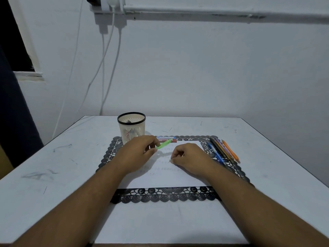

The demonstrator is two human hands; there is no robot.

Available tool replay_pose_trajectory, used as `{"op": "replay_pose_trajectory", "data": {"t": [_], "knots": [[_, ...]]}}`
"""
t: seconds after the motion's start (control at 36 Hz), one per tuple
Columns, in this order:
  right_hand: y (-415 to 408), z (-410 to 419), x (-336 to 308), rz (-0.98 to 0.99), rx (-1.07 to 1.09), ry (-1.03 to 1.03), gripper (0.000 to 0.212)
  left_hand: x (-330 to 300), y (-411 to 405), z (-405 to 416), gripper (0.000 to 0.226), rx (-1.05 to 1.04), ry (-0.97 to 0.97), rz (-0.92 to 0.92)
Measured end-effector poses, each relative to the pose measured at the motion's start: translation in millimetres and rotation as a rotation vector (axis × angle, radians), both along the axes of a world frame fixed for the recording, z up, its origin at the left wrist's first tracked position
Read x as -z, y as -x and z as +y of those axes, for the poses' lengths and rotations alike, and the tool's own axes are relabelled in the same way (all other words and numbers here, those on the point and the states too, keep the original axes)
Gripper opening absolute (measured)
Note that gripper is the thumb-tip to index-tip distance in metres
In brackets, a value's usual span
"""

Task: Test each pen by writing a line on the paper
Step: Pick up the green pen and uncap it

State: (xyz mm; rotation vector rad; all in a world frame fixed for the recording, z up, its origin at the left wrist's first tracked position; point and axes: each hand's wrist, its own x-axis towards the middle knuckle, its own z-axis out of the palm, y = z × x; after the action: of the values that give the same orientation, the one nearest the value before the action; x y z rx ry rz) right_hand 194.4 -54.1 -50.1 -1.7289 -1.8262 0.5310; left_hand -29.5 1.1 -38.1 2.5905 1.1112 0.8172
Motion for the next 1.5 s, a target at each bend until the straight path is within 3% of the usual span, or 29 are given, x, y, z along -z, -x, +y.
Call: {"op": "replay_pose_trajectory", "data": {"t": [0.14, 0.28, 0.44, 0.67, 0.94, 1.06, 1.17, 1.22, 1.5], "knots": [[-6, -1, -5, 0.24, 0.092, -0.065, 0.016, -2, 0, -1, 0.009, -0.008, 0.015, 0.008], [-12, 1, -10, 0.271, 0.067, -0.141, 0.014, -2, 1, 0, 0.008, -0.017, 0.022, 0.021], [-9, 8, 1, 0.056, 0.044, -0.114, 0.039, -2, 1, -1, 0.008, -0.024, 0.029, 0.038], [-1, 8, 5, -0.059, 0.025, -0.069, 0.011, -3, 1, -2, 0.008, -0.028, 0.021, 0.052], [5, 12, 6, -0.172, 0.032, -0.073, 0.013, -2, 1, -2, 0.008, -0.026, 0.032, 0.069], [0, 8, 7, 0.052, 0.092, -0.09, 0.015, 0, 1, -3, 0.008, -0.035, 0.021, 0.095], [-6, 3, 1, 0.635, 0.133, -0.03, 0.012, 1, -1, -4, 0.009, -0.032, 0.007, 0.115], [-8, 2, -3, 0.778, 0.148, -0.001, 0.015, 0, -2, -4, 0.011, -0.029, 0.002, 0.13], [-10, 8, -8, 0.93, 0.105, 0.012, 0.01, -5, 2, -3, 0.014, -0.045, -0.009, 0.166]]}}
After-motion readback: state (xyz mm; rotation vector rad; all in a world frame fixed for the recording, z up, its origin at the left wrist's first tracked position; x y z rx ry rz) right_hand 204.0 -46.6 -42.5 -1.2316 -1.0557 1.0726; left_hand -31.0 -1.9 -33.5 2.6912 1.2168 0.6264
